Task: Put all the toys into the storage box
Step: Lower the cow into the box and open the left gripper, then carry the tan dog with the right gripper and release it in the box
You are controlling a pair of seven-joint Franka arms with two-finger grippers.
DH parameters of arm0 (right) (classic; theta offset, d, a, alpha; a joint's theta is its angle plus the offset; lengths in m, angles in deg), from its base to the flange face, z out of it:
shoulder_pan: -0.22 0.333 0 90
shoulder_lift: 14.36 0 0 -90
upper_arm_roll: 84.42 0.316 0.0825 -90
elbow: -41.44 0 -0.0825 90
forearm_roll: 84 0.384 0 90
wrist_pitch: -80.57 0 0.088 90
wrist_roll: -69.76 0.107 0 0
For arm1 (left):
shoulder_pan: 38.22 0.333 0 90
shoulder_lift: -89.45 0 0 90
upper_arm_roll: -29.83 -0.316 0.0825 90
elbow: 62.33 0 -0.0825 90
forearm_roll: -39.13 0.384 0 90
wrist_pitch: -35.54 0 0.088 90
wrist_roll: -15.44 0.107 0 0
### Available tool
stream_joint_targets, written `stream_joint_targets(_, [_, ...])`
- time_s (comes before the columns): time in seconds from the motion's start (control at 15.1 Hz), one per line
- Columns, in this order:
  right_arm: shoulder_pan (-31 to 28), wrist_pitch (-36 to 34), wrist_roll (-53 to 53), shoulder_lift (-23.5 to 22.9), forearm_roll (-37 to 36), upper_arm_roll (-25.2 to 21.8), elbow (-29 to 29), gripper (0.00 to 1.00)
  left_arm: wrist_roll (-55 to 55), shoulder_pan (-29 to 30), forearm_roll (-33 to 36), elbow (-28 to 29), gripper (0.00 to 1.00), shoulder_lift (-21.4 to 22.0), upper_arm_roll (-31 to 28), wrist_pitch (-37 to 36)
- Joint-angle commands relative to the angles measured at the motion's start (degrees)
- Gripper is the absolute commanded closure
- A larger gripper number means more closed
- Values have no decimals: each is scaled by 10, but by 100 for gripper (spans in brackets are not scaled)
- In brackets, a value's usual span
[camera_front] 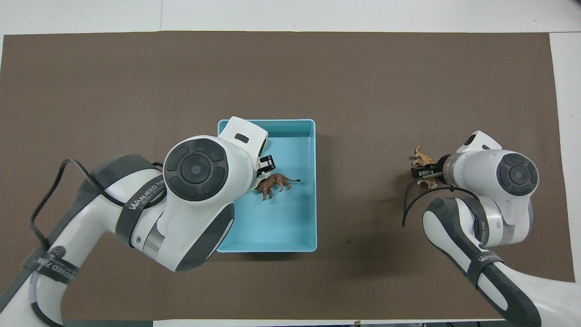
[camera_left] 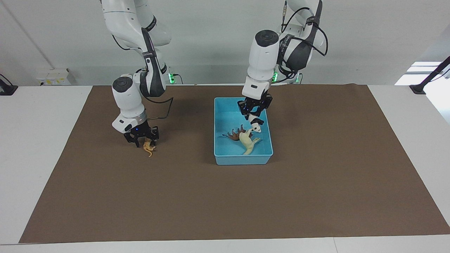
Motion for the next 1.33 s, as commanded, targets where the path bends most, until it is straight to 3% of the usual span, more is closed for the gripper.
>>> stream_joint_targets(0.0, [-6, 8, -20, 17, 4, 5, 12, 100, -3, -11, -8, 23, 0, 4, -12, 26])
stream_joint_targets(0.27, [0, -13, -23, 12, 4, 5, -15, 100, 3, 0, -8, 7, 0, 13, -17, -25])
stream_joint_targets(0.4, [9, -72, -20, 10, 4, 5, -62, 100, 49, 56, -7, -17, 0, 30, -19, -76])
stream_joint_targets(0.6, [40, -220, 29, 0, 4, 8, -189, 100, 218, 160, -7, -81, 0, 51, -22, -184])
stream_joint_targets(0.8, [124, -344, 157, -43, 6, 11, -346, 100, 354, 234, -6, -149, 0, 51, -22, -280])
stream_joint_targets(1.0, [217, -356, 274, -69, 24, 11, -419, 100, 443, 272, -7, -164, 0, 51, -22, -316])
stream_joint_targets(1.26, [313, -323, 332, -80, 38, 11, -410, 100, 445, 274, -6, -192, 0, 28, -22, -320])
